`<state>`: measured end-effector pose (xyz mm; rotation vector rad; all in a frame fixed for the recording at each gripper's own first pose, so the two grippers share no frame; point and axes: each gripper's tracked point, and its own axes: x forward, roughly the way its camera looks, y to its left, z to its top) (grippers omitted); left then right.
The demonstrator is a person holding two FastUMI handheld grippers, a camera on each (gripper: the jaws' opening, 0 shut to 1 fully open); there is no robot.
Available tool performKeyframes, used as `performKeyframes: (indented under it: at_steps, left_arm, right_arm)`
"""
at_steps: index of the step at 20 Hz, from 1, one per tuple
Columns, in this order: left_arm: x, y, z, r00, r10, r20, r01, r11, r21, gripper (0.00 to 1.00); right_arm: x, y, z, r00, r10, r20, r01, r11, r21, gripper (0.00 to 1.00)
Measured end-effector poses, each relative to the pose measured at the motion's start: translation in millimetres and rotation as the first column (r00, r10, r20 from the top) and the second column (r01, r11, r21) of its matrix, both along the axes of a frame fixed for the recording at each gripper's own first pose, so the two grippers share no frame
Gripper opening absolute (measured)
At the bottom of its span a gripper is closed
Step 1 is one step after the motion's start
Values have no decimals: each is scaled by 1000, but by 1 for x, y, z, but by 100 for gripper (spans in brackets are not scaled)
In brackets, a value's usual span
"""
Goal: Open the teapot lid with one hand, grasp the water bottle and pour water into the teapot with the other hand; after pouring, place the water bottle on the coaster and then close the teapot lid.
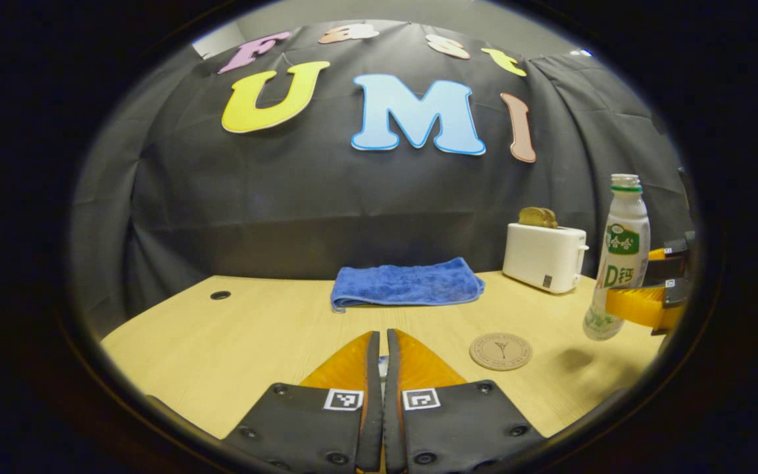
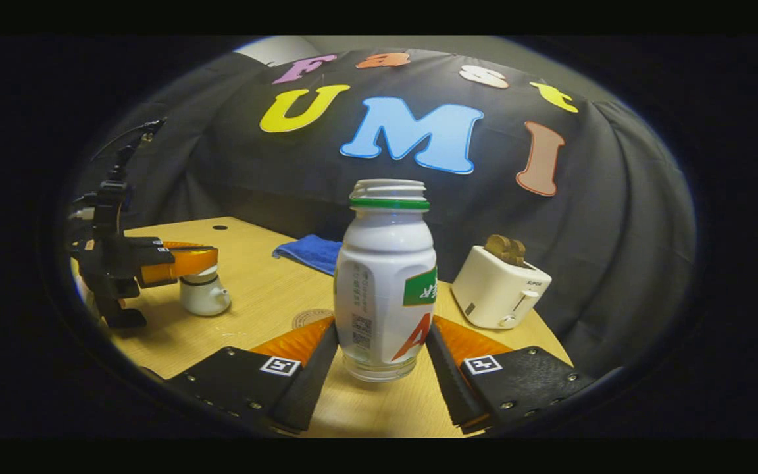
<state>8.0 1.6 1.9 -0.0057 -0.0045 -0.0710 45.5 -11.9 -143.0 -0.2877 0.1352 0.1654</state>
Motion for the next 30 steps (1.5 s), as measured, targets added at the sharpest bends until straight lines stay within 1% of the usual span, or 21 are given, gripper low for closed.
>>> performKeyframes:
  at_steps: [1,5,6,7,8,9,12,13,15,16,17,18,21,22,23,27,28,30]
  left_arm:
    - [1,0,-1,1000,3,-2,-3,1000,1,8]
    - [1,1,-4,1000,8,1,-8,1000,-2,8]
    - [1,2,-4,1000,8,2,-8,1000,-4,12]
    - [1,2,-4,1000,10,6,-9,1000,-7,12]
    - [1,1,-6,1000,10,5,-10,1000,-8,8]
    - [1,1,-8,1000,10,-4,-10,1000,-10,12]
    - [1,1,-9,1000,12,2,-12,1000,-2,12]
    - [1,0,-9,1000,13,6,-13,1000,0,8]
    - [1,1,-8,1000,16,11,-16,1000,8,8]
    - [2,0,-10,1000,14,13,-14,1000,10,14]
    - [4,-3,-14,1000,0,0,0,1000,9,17]
    - [5,-3,-17,1000,3,-9,-2,1000,13,26]
    - [3,-10,-14,1000,-17,-5,17,1000,8,36]
    - [3,-13,-15,1000,-27,-9,27,1000,8,48]
    - [2,-14,-13,999,-34,-5,34,999,6,55]
    - [-8,-19,4,997,-60,44,59,998,5,53]
    - [-10,-19,5,997,-61,49,61,998,5,60]
    - [-13,-16,7,997,-57,52,57,998,11,60]
  right_arm:
    - [-1,-1,1,1000,-3,0,3,1000,2,76]
    - [-1,-7,1,1000,-11,-6,11,1000,18,76]
    - [-1,-8,1,1000,-14,-7,14,1000,19,75]
    - [-1,-9,1,1000,-17,-8,17,1000,20,76]
    - [-1,-10,0,1000,-18,-11,18,1000,22,76]
    - [-2,-10,-1,1000,-15,-14,16,1000,27,76]
    - [-3,-11,-3,1000,-12,-23,13,999,33,75]
    - [-4,-11,-3,1000,-11,-25,12,999,35,75]
    - [-5,-11,-3,1000,-8,-28,9,999,37,76]
    - [-4,-11,-3,1000,-7,-28,9,999,39,76]
    - [-5,-11,-2,1000,-9,-27,10,999,39,76]
    - [-4,-12,-2,1000,-10,-27,11,999,37,76]
    - [-5,-13,-2,1000,-14,-28,15,999,39,76]
    - [-6,-13,-3,999,-16,-31,18,999,42,76]
    - [-6,-13,-3,999,-17,-32,19,999,47,76]
    - [-3,-5,-3,999,-3,-50,7,997,81,76]
    - [0,-3,-2,999,1,-52,3,996,87,76]
    - [8,3,2,999,7,-51,-3,996,86,76]
